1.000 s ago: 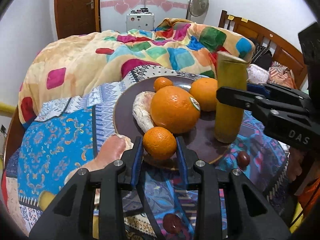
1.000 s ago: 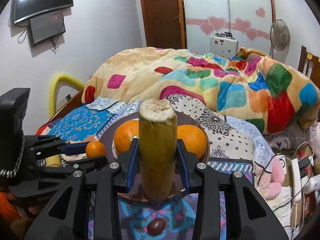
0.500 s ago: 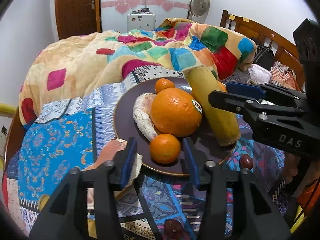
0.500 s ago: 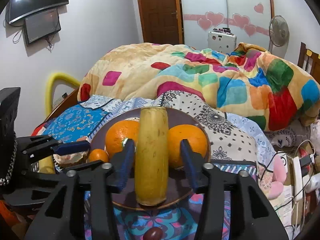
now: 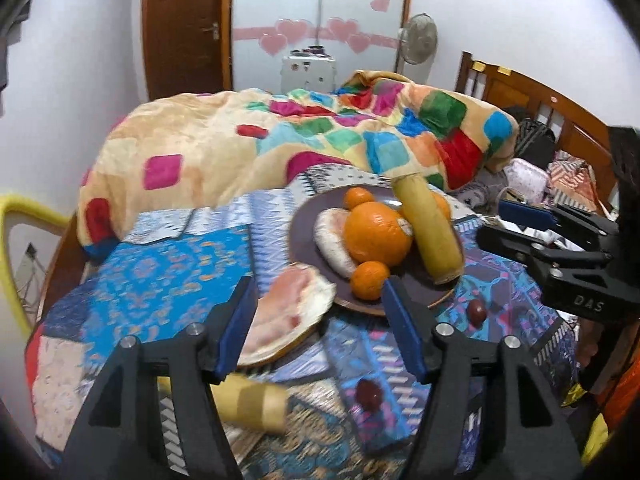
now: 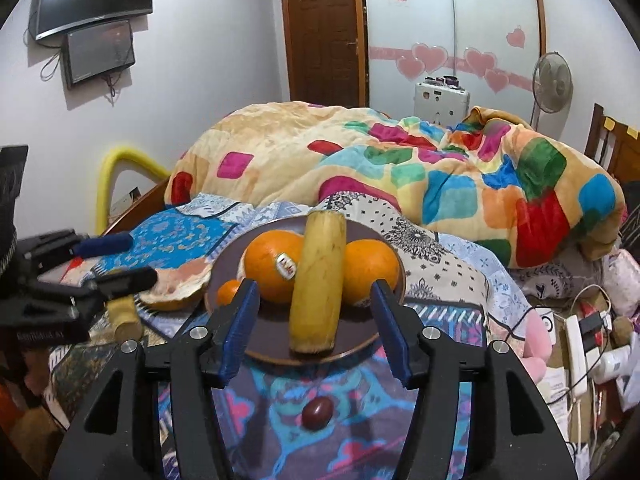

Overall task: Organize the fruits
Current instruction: 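Grasp the second yellow gourd on the cloth with the left gripper, then grasp the pink pomelo segment with the right gripper while the left lifts the gourd, then lower the gourd onto the plate with the left gripper while the right carries the pomelo over it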

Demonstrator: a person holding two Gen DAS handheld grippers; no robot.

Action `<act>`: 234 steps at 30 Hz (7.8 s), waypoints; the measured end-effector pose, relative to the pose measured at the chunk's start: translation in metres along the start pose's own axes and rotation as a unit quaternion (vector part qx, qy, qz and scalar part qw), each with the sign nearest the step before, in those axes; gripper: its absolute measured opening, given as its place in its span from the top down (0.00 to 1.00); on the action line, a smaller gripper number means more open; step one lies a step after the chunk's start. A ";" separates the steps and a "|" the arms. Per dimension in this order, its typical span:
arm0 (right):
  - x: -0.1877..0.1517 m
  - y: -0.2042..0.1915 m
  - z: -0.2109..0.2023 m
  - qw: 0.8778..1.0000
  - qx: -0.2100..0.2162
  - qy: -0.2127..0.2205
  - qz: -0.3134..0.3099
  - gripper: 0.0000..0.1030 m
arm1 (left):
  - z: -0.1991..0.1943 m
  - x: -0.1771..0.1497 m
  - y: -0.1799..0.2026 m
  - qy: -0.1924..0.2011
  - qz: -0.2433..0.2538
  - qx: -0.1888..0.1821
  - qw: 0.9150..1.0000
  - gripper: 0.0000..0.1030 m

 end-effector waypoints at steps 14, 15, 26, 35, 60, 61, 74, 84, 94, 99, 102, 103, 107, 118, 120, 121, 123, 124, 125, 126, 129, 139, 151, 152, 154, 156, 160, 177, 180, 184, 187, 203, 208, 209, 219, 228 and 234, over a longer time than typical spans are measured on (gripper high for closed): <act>-0.035 -0.021 0.001 0.999 0.017 -0.029 -0.022 0.47 | 0.010 -0.059 -0.071 -0.052 -0.076 0.115 0.989 0.27; -0.036 -0.022 0.001 0.999 0.016 -0.029 -0.022 0.47 | 0.012 -0.062 -0.073 -0.053 -0.082 0.118 0.988 0.24; -0.049 -0.026 -0.001 0.999 0.021 -0.032 -0.026 0.47 | 0.014 -0.073 -0.079 -0.070 -0.109 0.101 0.987 0.09; -0.051 -0.044 0.000 0.998 0.033 -0.030 -0.039 0.47 | -0.009 -0.093 -0.083 -0.097 -0.110 0.041 0.988 0.27; -0.041 -0.142 0.049 0.987 0.090 -0.094 -0.095 0.47 | -0.024 -0.104 -0.121 -0.080 -0.087 0.034 0.992 0.63; -0.040 -0.144 0.051 0.987 0.089 -0.097 -0.096 0.47 | -0.026 -0.105 -0.124 -0.079 -0.086 0.037 0.992 0.63; -0.037 -0.164 0.076 0.982 0.097 -0.139 -0.085 0.45 | -0.031 -0.108 -0.133 -0.066 -0.083 0.018 0.994 0.63; -0.022 -0.180 0.093 0.980 0.102 -0.153 -0.072 0.38 | -0.025 -0.106 -0.135 -0.064 -0.069 0.022 0.995 0.63; -0.010 -0.193 0.111 0.980 0.095 -0.168 -0.053 0.20 | -0.024 -0.104 -0.141 -0.053 -0.071 0.020 0.996 0.60; -0.010 -0.197 0.116 0.979 0.082 -0.169 -0.083 0.20 | -0.026 -0.104 -0.144 -0.049 -0.077 0.018 0.996 0.58; -0.014 -0.195 0.114 0.974 0.098 -0.179 -0.093 0.26 | -0.027 -0.105 -0.144 -0.048 -0.081 0.017 0.995 0.58; -0.016 -0.194 0.110 0.972 0.108 -0.184 -0.098 0.32 | -0.027 -0.105 -0.144 -0.048 -0.080 0.018 0.995 0.58; -0.021 -0.189 0.099 0.969 0.100 -0.181 -0.133 0.38 | -0.028 -0.105 -0.143 -0.050 -0.077 0.022 0.996 0.58; 0.000 -0.190 0.117 0.978 0.079 -0.172 -0.084 0.40 | -0.024 -0.104 -0.143 -0.049 -0.076 0.027 0.996 0.58; -0.001 -0.193 0.129 0.977 0.081 -0.183 -0.078 0.40 | -0.024 -0.104 -0.144 -0.049 -0.076 0.025 0.996 0.58; -0.003 -0.193 0.132 0.975 0.086 -0.190 -0.076 0.40 | -0.024 -0.104 -0.145 -0.048 -0.077 0.024 0.996 0.58; -0.002 -0.196 0.138 0.975 0.086 -0.188 -0.076 0.39 | -0.024 -0.104 -0.146 -0.048 -0.079 0.021 0.996 0.58; -0.002 -0.198 0.138 0.975 0.083 -0.188 -0.085 0.38 | -0.025 -0.105 -0.146 -0.048 -0.080 0.020 0.995 0.58; -0.003 -0.201 0.139 0.975 0.076 -0.184 -0.102 0.38 | -0.025 -0.105 -0.147 -0.048 -0.080 0.020 0.995 0.58; -0.004 -0.201 0.138 0.975 0.073 -0.181 -0.109 0.40 | -0.025 -0.105 -0.147 -0.048 -0.081 0.020 0.995 0.58; -0.007 -0.201 0.129 0.973 0.079 -0.183 -0.119 0.47 | -0.024 -0.104 -0.147 -0.052 -0.080 0.024 0.995 0.58; -0.026 -0.184 0.093 0.972 0.097 -0.172 -0.131 0.57 | -0.014 -0.100 -0.146 -0.091 -0.067 0.039 0.993 0.58; -0.015 -0.185 0.085 0.972 0.114 -0.146 -0.144 0.70 | 0.004 -0.085 -0.146 -0.117 -0.059 0.040 0.991 0.65; -0.015 -0.184 0.085 0.972 0.114 -0.150 -0.142 0.70 | 0.005 -0.084 -0.146 -0.117 -0.058 0.043 0.990 0.65; -0.019 -0.185 0.090 0.969 0.115 -0.167 -0.142 0.64 | 0.004 -0.083 -0.145 -0.116 -0.057 0.039 0.991 0.65; -0.023 -0.184 0.093 0.967 0.117 -0.177 -0.139 0.59 | -0.001 -0.085 -0.145 -0.111 -0.059 0.038 0.991 0.65; -0.029 -0.189 0.101 0.966 0.113 -0.181 -0.144 0.53 | -0.013 -0.086 -0.148 -0.094 -0.064 0.040 0.993 0.65; -0.016 -0.170 0.043 0.981 0.085 -0.097 -0.146 0.57 | -0.065 -0.060 -0.117 -0.024 -0.052 0.036 0.998 0.65; -0.008 -0.152 0.020 0.985 0.075 -0.077 -0.134 0.57 | -0.073 -0.051 -0.101 -0.013 -0.044 0.031 0.998 0.65; 0.003 -0.121 -0.004 0.991 0.061 -0.055 -0.105 0.57 | -0.080 -0.036 -0.076 0.002 -0.032 0.022 0.999 0.65; 0.012 -0.093 -0.018 0.995 0.047 -0.040 -0.082 0.57 | -0.081 -0.022 -0.057 0.013 -0.019 0.017 1.000 0.65; 0.028 0.015 0.000 0.999 -0.028 -0.012 -0.015 0.57 | -0.015 0.020 -0.007 0.013 0.013 -0.001 1.000 0.65; 0.026 0.030 0.015 0.999 -0.038 -0.005 -0.007 0.57 | 0.012 0.031 -0.012 0.001 0.012 0.002 1.000 0.65; 0.026 0.030 0.018 0.999 -0.037 -0.005 -0.005 0.57 | 0.015 0.033 -0.013 0.000 0.012 0.002 1.000 0.65; 0.022 0.035 0.050 0.999 -0.039 -0.002 0.004 0.57 | 0.055 0.051 -0.013 -0.017 0.021 0.004 1.000 0.65; 0.021 0.035 0.060 0.999 -0.025 0.004 0.023 0.57 | 0.080 0.068 -0.009 -0.027 0.046 0.020 0.998 0.65; 0.005 0.038 0.070 1.000 -0.018 -0.016 0.008 0.57 | 0.103 0.069 -0.001 -0.052 0.046 -0.003 0.998 0.60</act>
Point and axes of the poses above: each gripper's, at about its wrist camera, not at the fingertips, and z roughly the way its jaws point, y to its right, x to its top, the point moved 9 cm from there along z, roughly the way its jaws point, and after that the axes turned 11 degrees about -x, right-handed, at the moved point
